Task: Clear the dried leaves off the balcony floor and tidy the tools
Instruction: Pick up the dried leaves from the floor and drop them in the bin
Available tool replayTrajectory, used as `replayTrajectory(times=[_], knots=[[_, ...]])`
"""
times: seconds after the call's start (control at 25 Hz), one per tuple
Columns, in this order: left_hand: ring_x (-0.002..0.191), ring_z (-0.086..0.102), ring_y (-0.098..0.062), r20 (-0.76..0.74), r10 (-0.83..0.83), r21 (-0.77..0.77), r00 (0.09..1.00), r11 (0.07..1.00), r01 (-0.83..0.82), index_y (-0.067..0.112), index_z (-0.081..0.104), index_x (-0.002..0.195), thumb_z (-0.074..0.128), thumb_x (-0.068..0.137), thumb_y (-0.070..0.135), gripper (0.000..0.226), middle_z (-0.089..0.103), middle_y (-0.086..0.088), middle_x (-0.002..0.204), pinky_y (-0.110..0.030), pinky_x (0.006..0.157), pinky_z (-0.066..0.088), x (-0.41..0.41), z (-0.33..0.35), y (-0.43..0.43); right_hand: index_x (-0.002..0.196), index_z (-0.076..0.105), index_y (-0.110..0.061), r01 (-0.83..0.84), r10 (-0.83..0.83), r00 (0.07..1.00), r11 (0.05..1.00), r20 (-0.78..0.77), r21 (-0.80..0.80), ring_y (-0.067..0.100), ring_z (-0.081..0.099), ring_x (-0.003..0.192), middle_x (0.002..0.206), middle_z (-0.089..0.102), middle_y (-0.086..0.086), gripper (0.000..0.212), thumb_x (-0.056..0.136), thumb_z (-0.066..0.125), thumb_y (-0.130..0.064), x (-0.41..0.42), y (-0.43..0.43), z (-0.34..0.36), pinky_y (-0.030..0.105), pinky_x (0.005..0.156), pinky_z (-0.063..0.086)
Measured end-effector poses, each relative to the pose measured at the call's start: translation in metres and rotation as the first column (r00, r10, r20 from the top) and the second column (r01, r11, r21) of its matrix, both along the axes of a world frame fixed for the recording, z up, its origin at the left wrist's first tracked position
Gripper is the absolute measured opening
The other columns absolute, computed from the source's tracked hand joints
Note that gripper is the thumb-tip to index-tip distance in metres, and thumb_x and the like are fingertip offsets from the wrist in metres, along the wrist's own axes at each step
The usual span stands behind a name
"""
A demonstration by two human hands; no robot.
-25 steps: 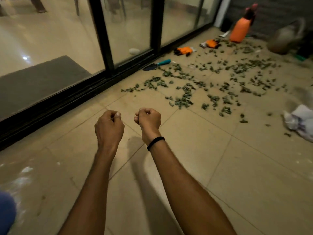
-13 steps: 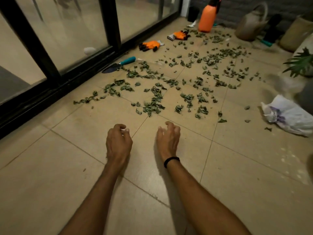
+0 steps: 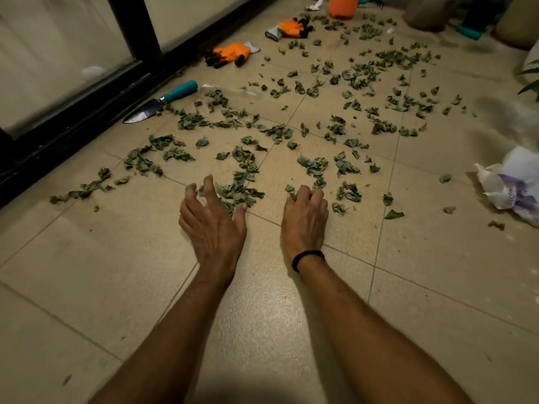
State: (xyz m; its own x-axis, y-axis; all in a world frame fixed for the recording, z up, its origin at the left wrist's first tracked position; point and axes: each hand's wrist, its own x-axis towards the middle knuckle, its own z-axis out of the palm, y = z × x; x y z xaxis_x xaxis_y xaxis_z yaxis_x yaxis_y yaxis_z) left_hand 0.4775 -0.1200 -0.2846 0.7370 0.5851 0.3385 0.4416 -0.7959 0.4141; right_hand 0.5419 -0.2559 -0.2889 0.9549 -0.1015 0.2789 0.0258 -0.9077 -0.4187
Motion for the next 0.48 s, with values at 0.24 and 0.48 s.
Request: replayTrajectory(times=[0.24, 0.48], knots=[[0.110, 0.045, -0.029, -0.026, 0.018, -0.034, 1.000, 0.999, -0.019, 0.016, 0.047, 0.134, 0.053, 0.099, 0.041, 0.043, 0.052, -0.015, 0.126, -0.043, 0.091, 0.040, 0.009, -0.007, 0.000, 0.135, 0.040, -0.015, -0.085, 0.077, 0.995, 0.988, 0.067, 0.130, 0.016, 0.045, 0.091, 0.114, 0.047, 0.007, 0.048, 0.091, 0.037, 0.005, -0.017, 0.005, 0.001, 0.026, 0.072, 0.046], [0.085, 0.046, -0.020, 0.133, 0.002, -0.156, 0.991, 0.987, 0.020, 0.013, 0.051, 0.116, 0.044, 0.100, 0.005, 0.020, 0.049, -0.010, 0.101, -0.040, 0.070, 0.048, -0.001, -0.007, -0.003, 0.131, 0.043, -0.012, -0.042, 0.043, 0.996, 0.999, -0.072, 0.006, 0.023, 0.046, 0.098, 0.118, 0.049, 0.013, 0.040, 0.105, 0.033, -0.040, 0.007, 0.010, 0.003, 0.035, 0.081, 0.046]])
